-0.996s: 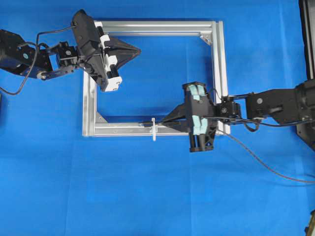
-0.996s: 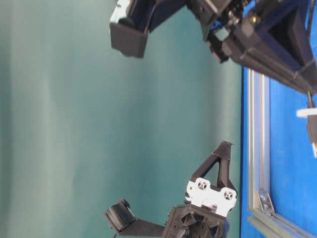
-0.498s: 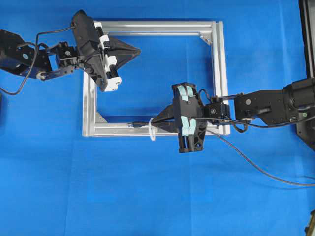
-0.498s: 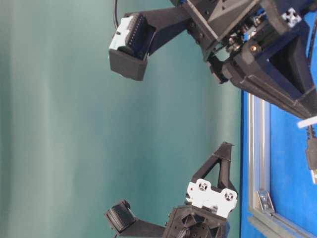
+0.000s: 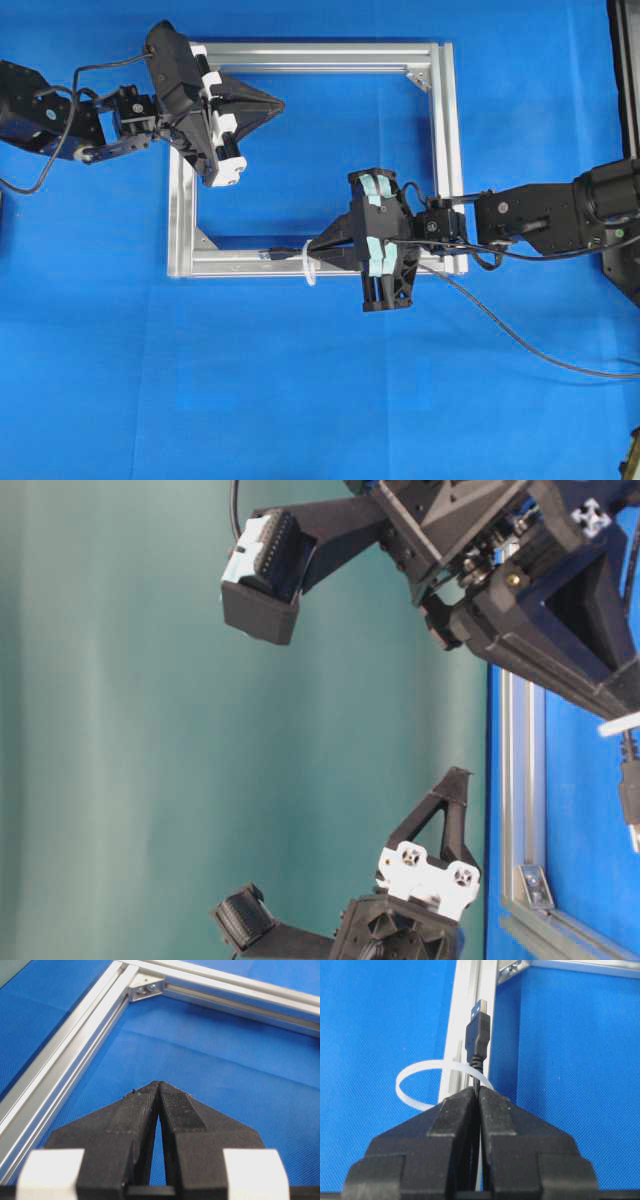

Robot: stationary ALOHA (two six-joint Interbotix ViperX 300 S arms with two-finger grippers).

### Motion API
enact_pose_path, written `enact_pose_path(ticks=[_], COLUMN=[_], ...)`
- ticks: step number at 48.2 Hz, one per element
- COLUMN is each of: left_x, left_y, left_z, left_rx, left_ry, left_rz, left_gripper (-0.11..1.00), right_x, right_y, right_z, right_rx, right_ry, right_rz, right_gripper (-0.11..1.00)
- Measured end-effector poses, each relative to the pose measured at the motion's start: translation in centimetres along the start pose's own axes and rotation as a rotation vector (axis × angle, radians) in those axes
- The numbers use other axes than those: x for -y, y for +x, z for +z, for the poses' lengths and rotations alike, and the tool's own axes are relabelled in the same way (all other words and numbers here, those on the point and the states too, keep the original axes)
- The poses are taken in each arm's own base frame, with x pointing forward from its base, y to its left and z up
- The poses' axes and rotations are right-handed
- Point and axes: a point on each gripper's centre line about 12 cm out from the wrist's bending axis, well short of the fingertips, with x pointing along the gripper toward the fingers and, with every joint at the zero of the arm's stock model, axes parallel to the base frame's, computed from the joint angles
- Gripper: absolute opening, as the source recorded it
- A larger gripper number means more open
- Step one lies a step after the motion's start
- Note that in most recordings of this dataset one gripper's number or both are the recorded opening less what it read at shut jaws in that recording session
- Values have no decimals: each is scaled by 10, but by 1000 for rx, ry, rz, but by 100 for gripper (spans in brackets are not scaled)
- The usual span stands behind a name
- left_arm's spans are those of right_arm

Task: Insert the wire through the string loop located in the center.
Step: 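Move the left gripper, open, toward the plug emerging from the loop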

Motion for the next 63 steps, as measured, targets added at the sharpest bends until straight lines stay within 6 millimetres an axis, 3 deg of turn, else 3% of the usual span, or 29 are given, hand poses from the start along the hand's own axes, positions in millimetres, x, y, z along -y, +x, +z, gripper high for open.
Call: enact_pose_path(ticks=[10, 19, 33, 63], left_x=[20, 65, 117, 129], left_y=[-4, -17, -37, -41], left_z=[-4, -10, -23, -23], left_rx=[-10, -31, -73, -68], left_ry=[-4, -37, -66, -27], left_rz=[-54, -174, -322, -362], left_gripper=[0, 0, 0, 1], right_x=[0, 0, 0, 1], right_y=[0, 0, 0, 0], right_z=[0, 0, 0, 0], right_rx=[0, 0, 0, 0], right_ry=[-1, -3, -2, -4], right_rz=[1, 1, 0, -1], right_gripper=[-3, -3, -3, -3])
